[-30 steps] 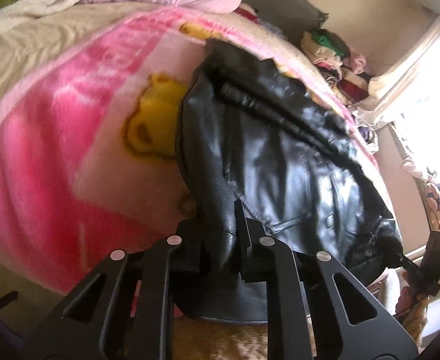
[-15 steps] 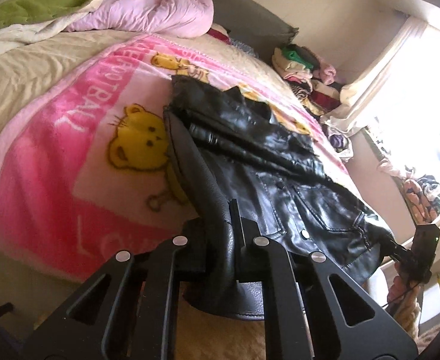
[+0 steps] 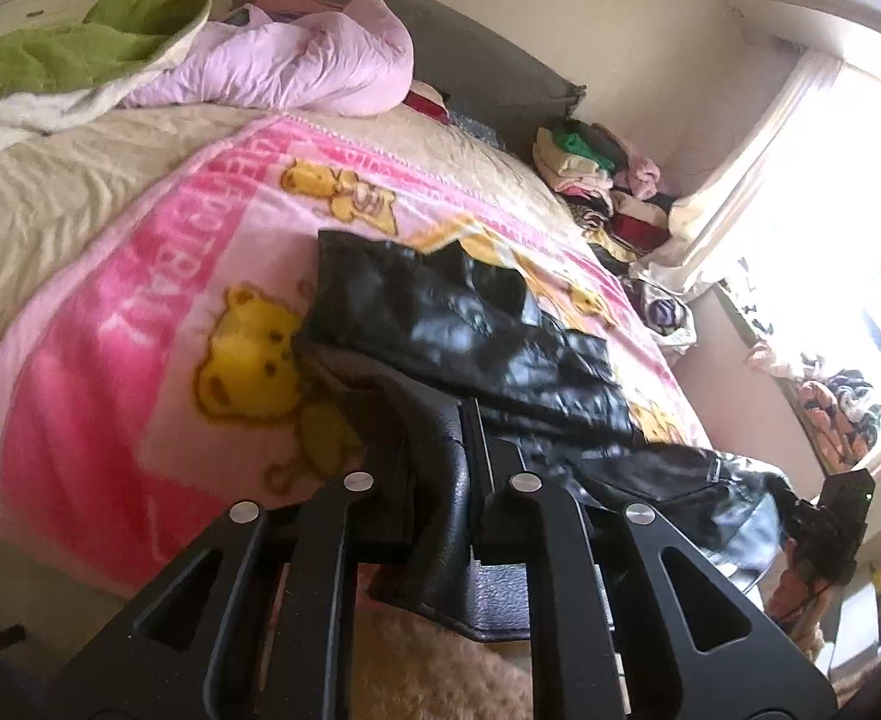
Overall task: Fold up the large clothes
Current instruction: 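Grasp the jacket hem with both tools and lift it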
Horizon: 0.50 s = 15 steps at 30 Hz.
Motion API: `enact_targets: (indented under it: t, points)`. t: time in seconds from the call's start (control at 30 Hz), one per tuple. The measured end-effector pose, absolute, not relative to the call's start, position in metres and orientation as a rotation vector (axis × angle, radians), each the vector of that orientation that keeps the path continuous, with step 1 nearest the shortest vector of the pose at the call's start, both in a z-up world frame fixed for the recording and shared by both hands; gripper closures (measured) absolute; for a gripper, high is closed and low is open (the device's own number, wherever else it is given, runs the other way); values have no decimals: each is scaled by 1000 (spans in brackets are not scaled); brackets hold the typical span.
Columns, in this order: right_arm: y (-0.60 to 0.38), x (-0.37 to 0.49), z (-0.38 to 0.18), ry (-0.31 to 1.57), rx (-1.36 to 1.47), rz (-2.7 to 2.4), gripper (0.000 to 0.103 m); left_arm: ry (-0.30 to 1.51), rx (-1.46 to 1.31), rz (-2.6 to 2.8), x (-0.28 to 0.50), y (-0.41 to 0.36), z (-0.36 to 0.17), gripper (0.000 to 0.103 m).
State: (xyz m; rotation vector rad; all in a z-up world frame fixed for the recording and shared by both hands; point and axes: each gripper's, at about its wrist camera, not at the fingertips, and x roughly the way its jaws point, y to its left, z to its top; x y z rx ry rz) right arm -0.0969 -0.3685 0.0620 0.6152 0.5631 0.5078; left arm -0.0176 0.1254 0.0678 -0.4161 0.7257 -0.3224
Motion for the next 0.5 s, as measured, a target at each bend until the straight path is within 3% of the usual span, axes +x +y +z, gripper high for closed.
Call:
enact_targets:
  t: [0.5]
  points:
    - [-377,8,95,536,646,428,86,726,-382,-289,59,110,90,92]
